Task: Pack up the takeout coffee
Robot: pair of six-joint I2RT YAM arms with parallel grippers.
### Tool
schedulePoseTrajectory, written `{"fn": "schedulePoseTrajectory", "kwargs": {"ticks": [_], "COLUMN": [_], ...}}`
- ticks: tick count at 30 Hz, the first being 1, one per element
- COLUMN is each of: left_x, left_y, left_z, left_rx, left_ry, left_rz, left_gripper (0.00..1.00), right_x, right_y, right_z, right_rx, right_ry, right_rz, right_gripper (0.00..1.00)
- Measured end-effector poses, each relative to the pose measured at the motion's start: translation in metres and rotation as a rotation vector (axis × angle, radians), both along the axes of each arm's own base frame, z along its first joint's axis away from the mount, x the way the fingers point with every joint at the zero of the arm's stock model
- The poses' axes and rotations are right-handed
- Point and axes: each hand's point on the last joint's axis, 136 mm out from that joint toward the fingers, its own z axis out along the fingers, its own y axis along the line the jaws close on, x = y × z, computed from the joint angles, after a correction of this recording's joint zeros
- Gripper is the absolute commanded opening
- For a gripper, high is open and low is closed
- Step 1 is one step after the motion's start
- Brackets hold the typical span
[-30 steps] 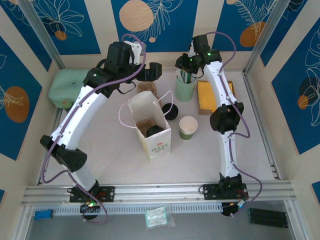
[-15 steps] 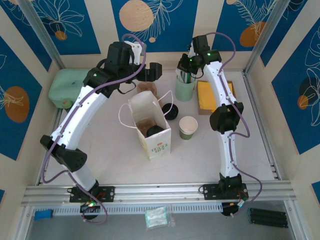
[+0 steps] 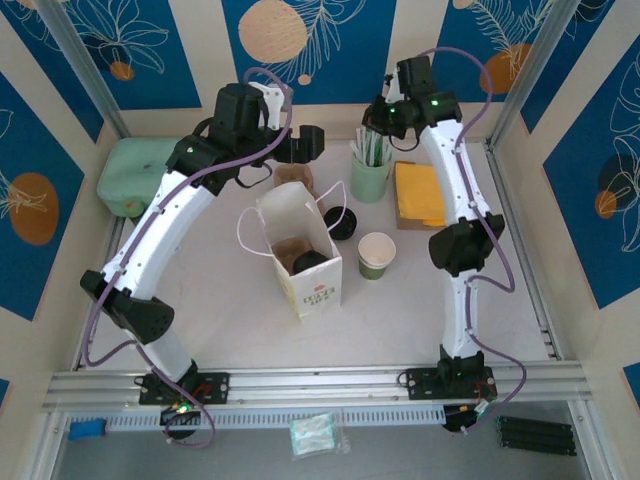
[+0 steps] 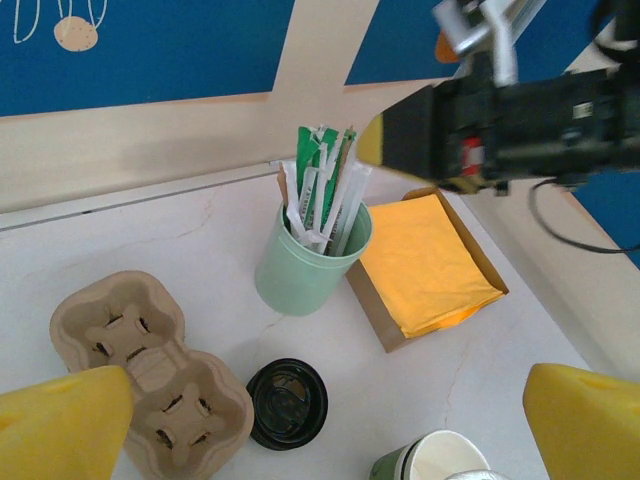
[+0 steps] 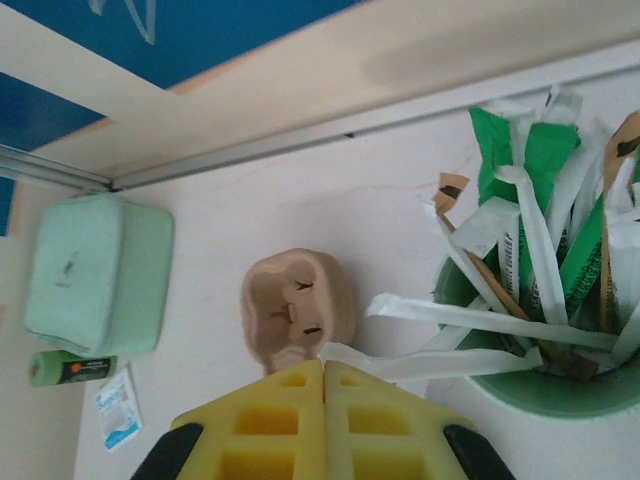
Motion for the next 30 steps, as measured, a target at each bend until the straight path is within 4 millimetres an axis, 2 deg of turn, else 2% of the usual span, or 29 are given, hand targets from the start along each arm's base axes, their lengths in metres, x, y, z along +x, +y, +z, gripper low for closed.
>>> {"fn": "schedulePoseTrajectory", "kwargs": {"ticks": [4,9,14,20,25,30], "left_x": [0.000,-0.003,-0.014,-0.038,-0.062,-0.083], "left_y": [0.000,0.002,0.010,0.030,0.049,0.068], "left_z": [0.000,-0.003,-0.002,0.007,0.012,0.005], "left_rx": [0.001,0.007,0.012,0.011,0.012,0.021], "left_ry": [0.002,0.011,0.017,-0.005,-0.020,-0.011], "left_rz": [0.000,0.000,0.002,0.024,0.045,0.071], "left_gripper": [0.99,0.99,0.99,0.99,0.99,0.99], "right_x": [-0.016,-0.036,-0.063,-0.110,-0.156,-0.201], "right_y": [-0.003,-0.004,-0.002,0.002,0.015,0.035], "right_z": [0.038,0.071,0.103,0.155,0.198,0.226], "right_rx": [0.014,0.025,0.038,0.070,0.110,0.152], "right_ry": [-0.072,-0.132,-0.192,-0.300,-0.405,-0.470], "right_rz": [0.004,0.013,0.031,0.067,0.126,0.211], "right_gripper": [0.00,0.00,0.00,0.00,0.00,0.00]}}
